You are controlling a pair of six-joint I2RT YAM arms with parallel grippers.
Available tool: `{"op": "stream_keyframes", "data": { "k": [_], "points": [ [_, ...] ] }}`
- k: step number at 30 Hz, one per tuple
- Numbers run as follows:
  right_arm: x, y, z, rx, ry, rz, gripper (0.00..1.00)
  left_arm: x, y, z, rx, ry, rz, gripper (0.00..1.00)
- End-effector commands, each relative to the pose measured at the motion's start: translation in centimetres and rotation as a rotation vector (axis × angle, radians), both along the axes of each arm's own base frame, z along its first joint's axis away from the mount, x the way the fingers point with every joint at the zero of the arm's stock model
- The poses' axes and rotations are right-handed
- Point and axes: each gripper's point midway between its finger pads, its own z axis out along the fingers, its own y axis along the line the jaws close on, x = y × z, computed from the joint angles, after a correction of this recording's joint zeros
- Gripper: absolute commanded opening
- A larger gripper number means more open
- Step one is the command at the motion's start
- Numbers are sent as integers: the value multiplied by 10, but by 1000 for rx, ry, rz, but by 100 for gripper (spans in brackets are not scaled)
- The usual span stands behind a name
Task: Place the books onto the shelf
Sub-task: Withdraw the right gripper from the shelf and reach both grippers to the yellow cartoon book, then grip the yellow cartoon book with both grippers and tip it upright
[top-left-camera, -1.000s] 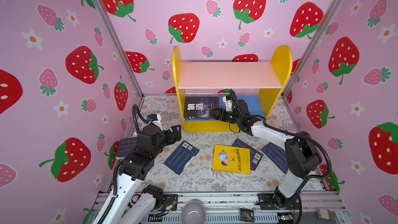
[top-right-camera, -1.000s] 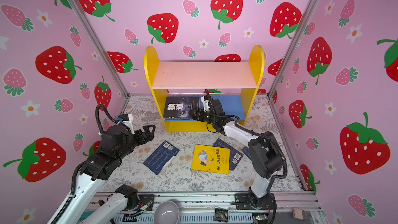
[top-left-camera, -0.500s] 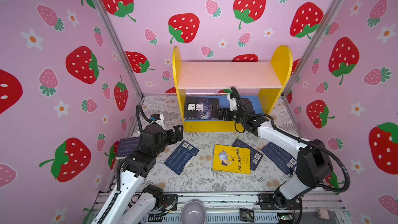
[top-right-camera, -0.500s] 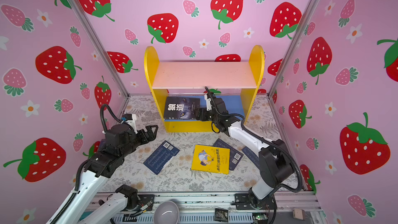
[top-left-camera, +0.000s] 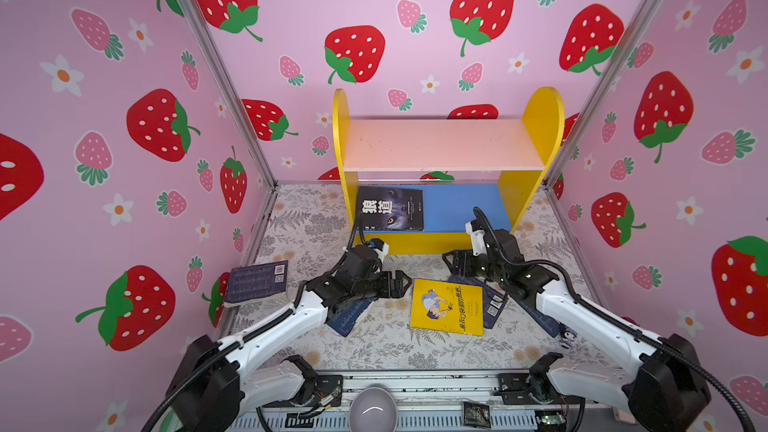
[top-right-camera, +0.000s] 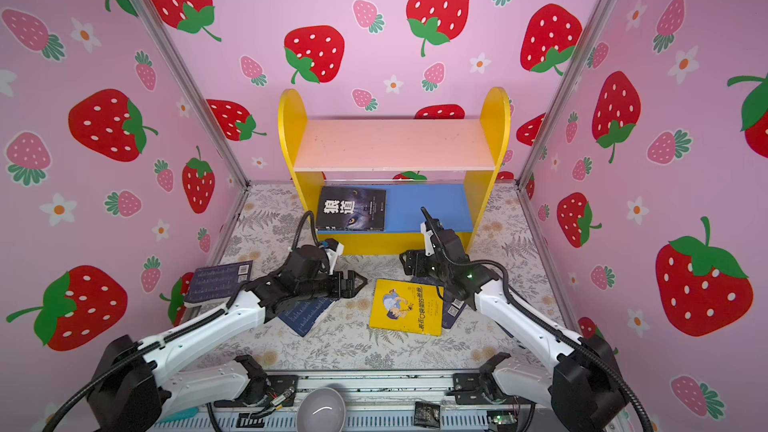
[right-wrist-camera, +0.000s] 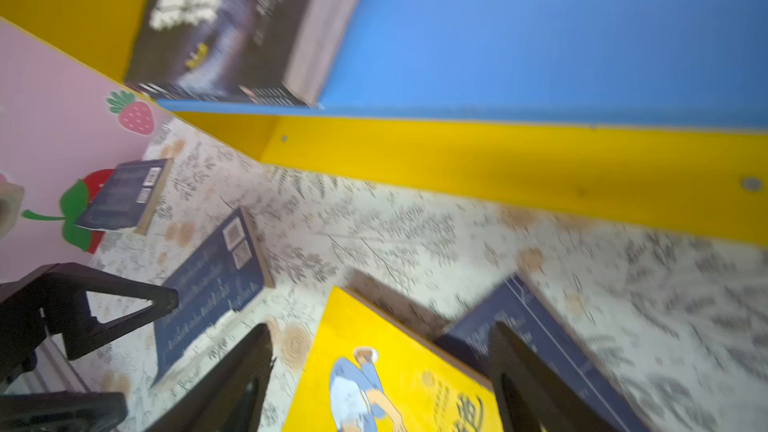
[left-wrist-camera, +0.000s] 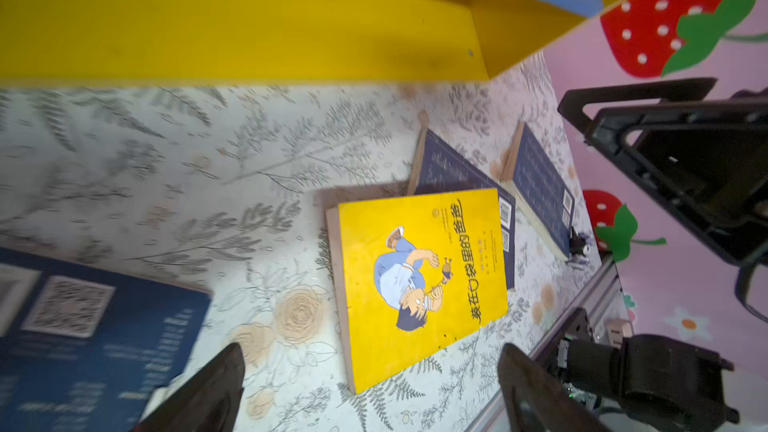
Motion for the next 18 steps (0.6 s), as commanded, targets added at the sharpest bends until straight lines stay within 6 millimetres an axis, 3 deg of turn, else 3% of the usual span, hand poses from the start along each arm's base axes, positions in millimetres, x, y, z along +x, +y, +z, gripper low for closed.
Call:
{"op": "stream_keyframes", "data": {
  "k": [1,4,10,18],
  "points": [
    [-19,-37,-33,-51,114,-122,83,1,-31,-10,-74,29,-36,96],
    [-38,-49,-59,-12,203,-130,83,-3,-47,-34,-35,74,-61,94],
    [-61,-66,-86,43,293,-145,84,2,-58,-64,5,117,-47,94],
    [-80,-49,-107,246,340,-50,82,5,-79,-83,-36,190,-65,91]
  ]
}}
